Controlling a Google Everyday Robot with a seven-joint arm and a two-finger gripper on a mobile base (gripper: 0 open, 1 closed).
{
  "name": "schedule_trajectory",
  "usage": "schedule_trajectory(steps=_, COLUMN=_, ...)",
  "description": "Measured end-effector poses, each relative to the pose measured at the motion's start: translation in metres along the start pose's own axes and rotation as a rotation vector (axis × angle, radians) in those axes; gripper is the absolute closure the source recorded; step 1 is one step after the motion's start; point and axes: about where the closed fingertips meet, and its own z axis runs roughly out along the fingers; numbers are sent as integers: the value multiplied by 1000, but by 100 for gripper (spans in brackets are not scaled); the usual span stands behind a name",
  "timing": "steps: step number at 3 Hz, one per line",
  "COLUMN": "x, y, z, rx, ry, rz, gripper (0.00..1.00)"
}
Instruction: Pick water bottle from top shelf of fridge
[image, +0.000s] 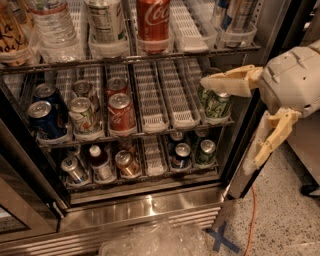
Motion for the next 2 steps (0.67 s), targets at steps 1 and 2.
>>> schedule_trajectory(steps=1, x=-8, y=4, z=6, rx=71, ry=-17, rz=58, gripper=0)
schedule_trajectory(steps=2, x=-20, y=6, z=21, rx=94, ry=-97, rz=67, gripper=0)
